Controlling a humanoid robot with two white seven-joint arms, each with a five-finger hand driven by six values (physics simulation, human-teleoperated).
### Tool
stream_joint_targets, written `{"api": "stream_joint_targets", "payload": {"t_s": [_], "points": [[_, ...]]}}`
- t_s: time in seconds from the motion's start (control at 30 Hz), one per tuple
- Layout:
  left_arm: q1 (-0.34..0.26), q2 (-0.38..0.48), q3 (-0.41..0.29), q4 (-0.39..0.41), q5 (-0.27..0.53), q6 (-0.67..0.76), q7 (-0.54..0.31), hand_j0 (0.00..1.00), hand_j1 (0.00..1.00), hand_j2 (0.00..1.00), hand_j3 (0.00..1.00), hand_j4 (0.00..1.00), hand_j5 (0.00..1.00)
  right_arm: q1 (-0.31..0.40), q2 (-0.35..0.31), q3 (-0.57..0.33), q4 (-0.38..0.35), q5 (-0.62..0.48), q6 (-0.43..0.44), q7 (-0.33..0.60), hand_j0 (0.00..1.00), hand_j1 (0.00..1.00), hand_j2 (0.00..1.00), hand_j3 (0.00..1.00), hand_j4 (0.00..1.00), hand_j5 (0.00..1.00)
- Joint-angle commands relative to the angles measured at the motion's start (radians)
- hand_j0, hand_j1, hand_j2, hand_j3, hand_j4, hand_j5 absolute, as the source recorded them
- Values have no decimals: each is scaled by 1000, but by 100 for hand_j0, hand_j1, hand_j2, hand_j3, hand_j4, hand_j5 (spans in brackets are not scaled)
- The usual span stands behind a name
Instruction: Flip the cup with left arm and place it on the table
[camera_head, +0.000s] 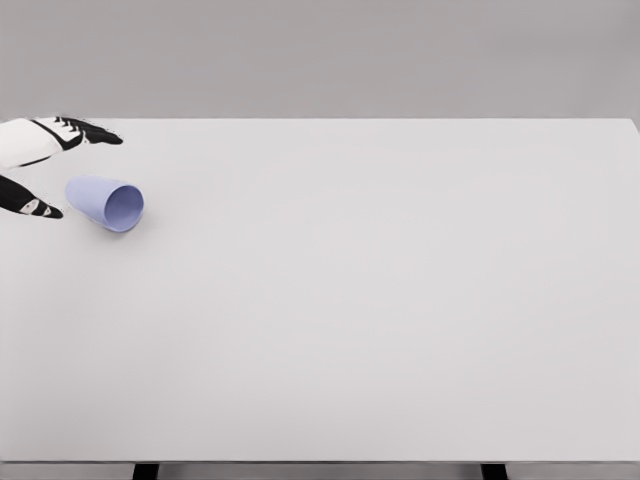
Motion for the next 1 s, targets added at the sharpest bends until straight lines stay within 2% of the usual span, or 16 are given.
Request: {"api": "stream_joint_targets", "payload": {"t_s": [0.0,0.1,0.27,0.37,0.5,0.77,0.97], "points": [[-2,37,-81,50,-2,2,7,100,100,100,100,100,100,0,0,0,0,0,0,0,100,100,100,100,100,100],[-12,-4,-81,10,4,27,8,100,100,100,100,100,100,0,0,0,0,0,0,0,100,100,100,100,100,100],[-14,-22,-79,17,-8,33,10,100,100,100,100,100,100,0,0,0,0,0,0,0,100,100,100,100,100,100],[-21,-55,-79,61,-50,34,12,100,100,100,100,100,100,0,0,0,0,0,0,0,100,100,100,100,100,100],[-49,-130,-79,167,-142,28,13,100,100,100,100,100,100,0,0,0,0,0,0,0,100,100,100,100,100,100],[-64,-182,-82,207,-245,30,13,100,100,100,100,100,100,0,0,0,0,0,0,0,100,100,100,100,100,100],[-83,-199,-87,241,-263,28,31,100,100,100,100,100,100,0,0,0,0,0,0,0,100,100,100,100,100,100]]}}
